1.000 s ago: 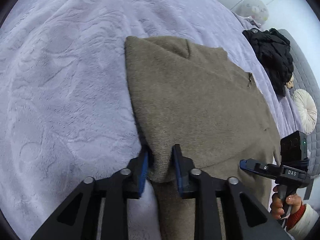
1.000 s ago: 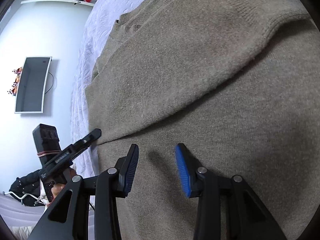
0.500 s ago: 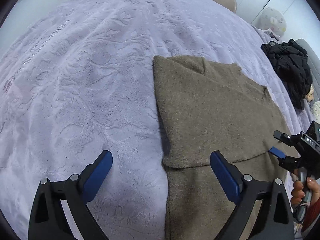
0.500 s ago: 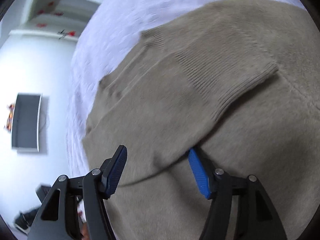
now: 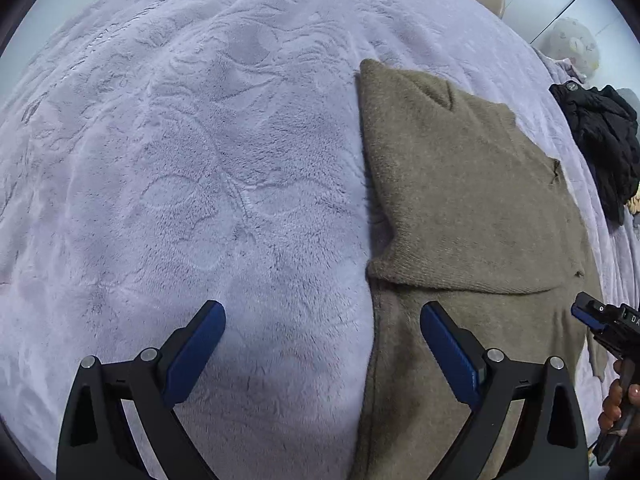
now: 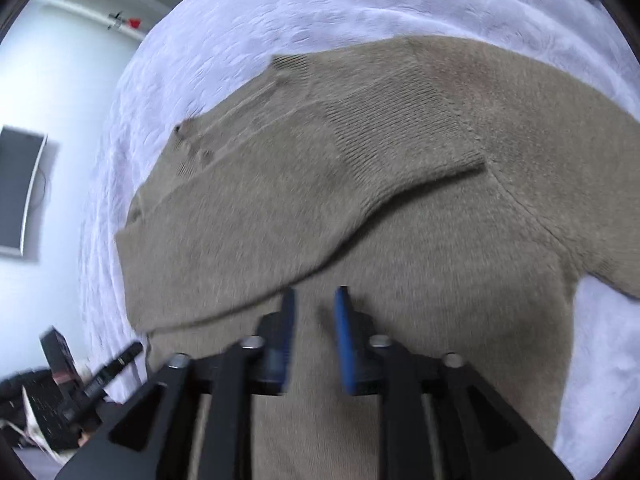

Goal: Fold small clothes

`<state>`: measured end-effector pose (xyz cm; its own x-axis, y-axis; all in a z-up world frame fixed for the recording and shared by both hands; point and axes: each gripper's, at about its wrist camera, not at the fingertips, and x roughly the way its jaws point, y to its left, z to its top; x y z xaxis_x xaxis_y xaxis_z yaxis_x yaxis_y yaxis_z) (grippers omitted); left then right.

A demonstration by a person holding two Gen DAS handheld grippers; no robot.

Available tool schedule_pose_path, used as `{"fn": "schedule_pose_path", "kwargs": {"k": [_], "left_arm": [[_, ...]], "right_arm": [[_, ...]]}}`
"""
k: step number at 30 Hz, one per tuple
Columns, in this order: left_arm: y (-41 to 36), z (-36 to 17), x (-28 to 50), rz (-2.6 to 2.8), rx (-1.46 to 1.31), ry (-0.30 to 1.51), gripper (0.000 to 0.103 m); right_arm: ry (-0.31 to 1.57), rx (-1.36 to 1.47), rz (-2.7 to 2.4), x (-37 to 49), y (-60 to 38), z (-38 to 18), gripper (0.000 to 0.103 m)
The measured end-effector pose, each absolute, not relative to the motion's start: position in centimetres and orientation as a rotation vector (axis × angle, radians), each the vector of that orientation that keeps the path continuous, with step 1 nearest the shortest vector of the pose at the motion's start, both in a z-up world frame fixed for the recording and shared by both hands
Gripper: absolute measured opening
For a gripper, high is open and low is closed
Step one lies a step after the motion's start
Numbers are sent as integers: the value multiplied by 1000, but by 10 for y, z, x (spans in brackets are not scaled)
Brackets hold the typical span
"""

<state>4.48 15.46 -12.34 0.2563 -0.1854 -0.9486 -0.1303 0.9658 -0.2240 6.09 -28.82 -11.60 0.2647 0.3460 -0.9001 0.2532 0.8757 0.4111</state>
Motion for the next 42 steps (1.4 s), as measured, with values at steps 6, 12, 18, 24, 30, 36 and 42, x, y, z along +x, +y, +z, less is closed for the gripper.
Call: {"fn": "schedule_pose_path", "kwargs": {"k": [6, 12, 18, 24, 30, 36, 42], "left_arm": [[150, -102, 15, -47, -186, 1347, 98], [124, -84, -10, -88, -154, 1404, 98], [87, -73, -17, -129, -136, 1429, 98], [40, -68, -6, -148, -73, 1430, 98], [-9, -73, 9, -182, -54, 1453, 98], [-56, -75, 17, -219, -38, 1458, 98], [-104, -86, 29, -234, 8, 1470, 98]], "right_arm": [[1394, 484, 114, 20, -271, -101, 66], [1449, 491, 127, -12, -262, -97, 66], [1424, 558, 92, -25, -283, -91, 66], [1367, 643, 21, -31, -326, -90, 66], [1328, 750, -55, -48, -376, -98, 66], [1258, 865, -129, -65, -429, -108, 66], [1148, 1014, -242, -78, -496, -122, 66]]}}
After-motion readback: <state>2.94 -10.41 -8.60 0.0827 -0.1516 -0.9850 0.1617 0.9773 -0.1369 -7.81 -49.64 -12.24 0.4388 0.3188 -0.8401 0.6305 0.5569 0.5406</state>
